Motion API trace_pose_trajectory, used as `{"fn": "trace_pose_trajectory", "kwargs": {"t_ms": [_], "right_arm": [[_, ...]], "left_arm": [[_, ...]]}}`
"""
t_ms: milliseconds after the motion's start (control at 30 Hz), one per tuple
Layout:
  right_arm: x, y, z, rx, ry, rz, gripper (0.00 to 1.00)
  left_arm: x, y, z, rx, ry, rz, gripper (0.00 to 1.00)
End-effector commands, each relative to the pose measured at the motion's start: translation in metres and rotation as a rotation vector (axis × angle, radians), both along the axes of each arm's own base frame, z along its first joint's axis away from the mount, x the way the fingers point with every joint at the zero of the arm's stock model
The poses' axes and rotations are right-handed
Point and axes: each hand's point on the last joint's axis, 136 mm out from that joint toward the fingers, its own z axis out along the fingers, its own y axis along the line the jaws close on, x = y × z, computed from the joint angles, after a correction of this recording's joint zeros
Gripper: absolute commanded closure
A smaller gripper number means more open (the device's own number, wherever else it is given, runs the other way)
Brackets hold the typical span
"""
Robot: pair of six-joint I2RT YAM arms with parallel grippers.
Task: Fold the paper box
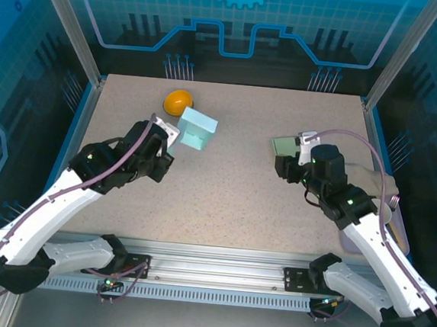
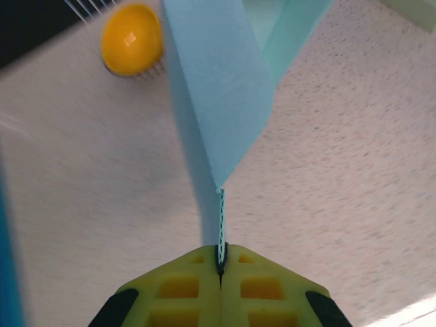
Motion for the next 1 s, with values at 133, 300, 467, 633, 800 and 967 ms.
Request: {"fn": "trace_pose_trajectory", "kwargs": {"t_ms": [133, 300, 467, 633, 800, 967], "right_arm": [[-0.028, -0.024, 0.006, -0.059, -0.023, 0.002, 0.41], [-0.045, -0.035, 0.019, -0.064, -0.078, 0.002, 0.39], [-0.060, -0.044, 0.022, -0.059, -0.099, -0.007, 0.39], [-0.071, -0.049, 0.025, -0.034, -0.120, -0.012, 0.38], [-0.078, -0.051, 0.028, -0.010, -0.141, -0.017, 0.38], [-0.080, -0.050, 0.015, -0.013, -0.118, -0.009, 0.38]], "left_arm": [[0.005, 0.030, 0.036, 0.799, -0.110, -0.147, 1.00], [0.005, 0.010, 0.042, 0.985, -0.142, -0.239, 1.00], [-0.009, -0.005, 0.008, 1.329, -0.063, -0.485, 1.00], [-0.007, -0.016, -0.013, 1.454, 0.007, -0.551, 1.00], [-0.007, -0.031, -0.048, 1.537, 0.100, -0.623, 1.00], [0.002, -0.065, -0.075, 1.526, 0.141, -0.687, 1.00]]}}
